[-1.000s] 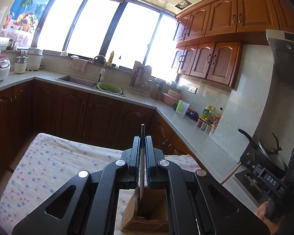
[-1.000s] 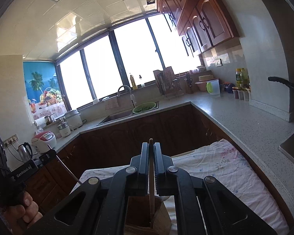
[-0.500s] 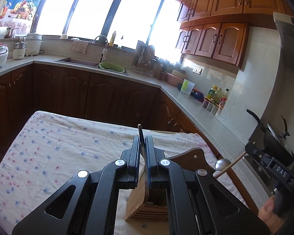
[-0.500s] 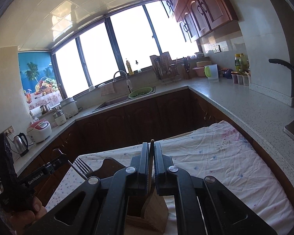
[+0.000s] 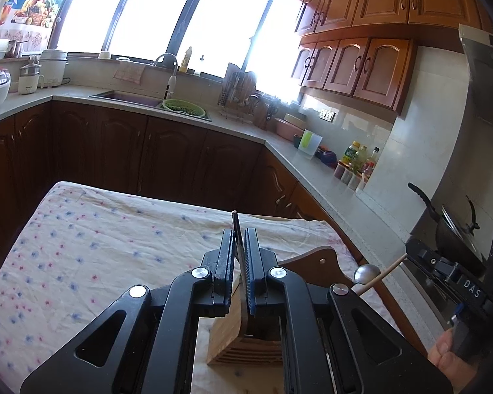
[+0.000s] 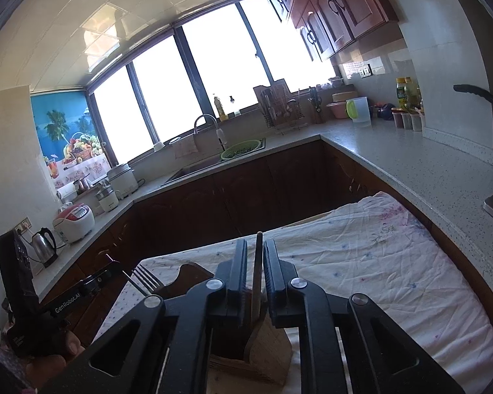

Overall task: Organize utensils
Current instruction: 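Open both tools to release the chopsticks into the holder, then grasp a wooden chopstick with the left tool while the right grasps another wooden chopstick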

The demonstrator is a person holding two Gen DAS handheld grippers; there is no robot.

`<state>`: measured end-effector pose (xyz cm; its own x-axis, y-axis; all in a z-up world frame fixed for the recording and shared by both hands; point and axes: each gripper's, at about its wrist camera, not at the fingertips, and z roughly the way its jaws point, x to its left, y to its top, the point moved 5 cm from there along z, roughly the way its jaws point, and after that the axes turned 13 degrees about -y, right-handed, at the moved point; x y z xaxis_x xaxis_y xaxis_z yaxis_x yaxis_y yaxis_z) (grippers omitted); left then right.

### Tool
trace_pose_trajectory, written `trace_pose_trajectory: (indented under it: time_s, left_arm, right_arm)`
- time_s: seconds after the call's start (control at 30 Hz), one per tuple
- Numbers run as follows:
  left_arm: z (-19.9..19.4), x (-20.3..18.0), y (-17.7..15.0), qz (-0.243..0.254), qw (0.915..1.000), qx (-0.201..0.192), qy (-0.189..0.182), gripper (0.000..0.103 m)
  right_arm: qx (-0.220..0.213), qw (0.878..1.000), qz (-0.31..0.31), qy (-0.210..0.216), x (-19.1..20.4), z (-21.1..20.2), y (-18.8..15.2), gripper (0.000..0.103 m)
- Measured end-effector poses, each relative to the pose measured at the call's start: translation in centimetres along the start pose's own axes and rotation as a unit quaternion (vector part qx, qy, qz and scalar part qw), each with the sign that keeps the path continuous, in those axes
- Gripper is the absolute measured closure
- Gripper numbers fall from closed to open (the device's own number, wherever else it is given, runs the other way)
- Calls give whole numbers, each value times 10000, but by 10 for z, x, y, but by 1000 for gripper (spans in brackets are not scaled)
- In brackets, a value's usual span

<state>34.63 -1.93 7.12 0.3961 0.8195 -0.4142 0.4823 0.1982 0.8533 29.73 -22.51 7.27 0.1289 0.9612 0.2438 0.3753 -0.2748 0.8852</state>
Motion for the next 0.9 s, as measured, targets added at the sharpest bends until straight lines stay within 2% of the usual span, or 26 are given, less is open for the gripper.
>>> trace_pose_trajectory:
  time_s: [0.03, 0.07, 0.1, 0.13, 0.17, 0.23, 0.27, 0.33, 0.37, 0.4, 0.67, 0.9]
  left_arm:
    - [-4, 0, 0, -10, 10000, -15, -3, 92]
    - [-8, 0, 0, -29, 10000, -41, -5, 85]
    - [-13, 0, 0, -49, 10000, -65, 15, 72]
    - [-18, 1, -1, -69, 9999, -99, 43, 66]
    - [-24, 1, -2, -90, 9998, -145, 50, 58]
    - [-35, 0, -6, -136, 9998, -149, 50, 53]
    - [-40, 0, -9, -159, 9998, -152, 37, 50]
    - [-53, -2, -15, -190, 9997, -161, 47, 42]
    - [-59, -3, -19, -202, 9996, -157, 74, 33]
    - [-65, -4, -23, -212, 9996, -155, 100, 30]
    - [-108, -5, -67, -325, 9992, 56, 217, 30]
    - [-126, 1, -98, -536, 9976, 316, 312, 30]
  right_arm:
    - [-37, 10000, 38, 41, -1, -4, 1, 64]
    - [-92, 9999, 81, 100, -2, -8, 2, 54]
    - [-156, 9997, 124, 144, -3, -13, 4, 41]
    - [-222, 9995, 157, 181, -3, -19, 6, 35]
    - [-276, 9993, 176, 202, -4, -25, 7, 33]
    - [-360, 9988, 204, 250, -5, -37, 6, 17]
    - [-391, 9986, 212, 276, -5, -42, 5, 13]
    - [-430, 9985, 201, 282, -6, -54, 1, 11]
    - [-430, 9985, 189, 278, -7, -59, -2, 11]
    - [-413, 9986, 181, 281, -8, -64, -5, 11]
    - [-77, 9995, 182, 255, -23, -97, -49, 10]
    - [322, 9990, 289, 116, -39, -107, -86, 10]
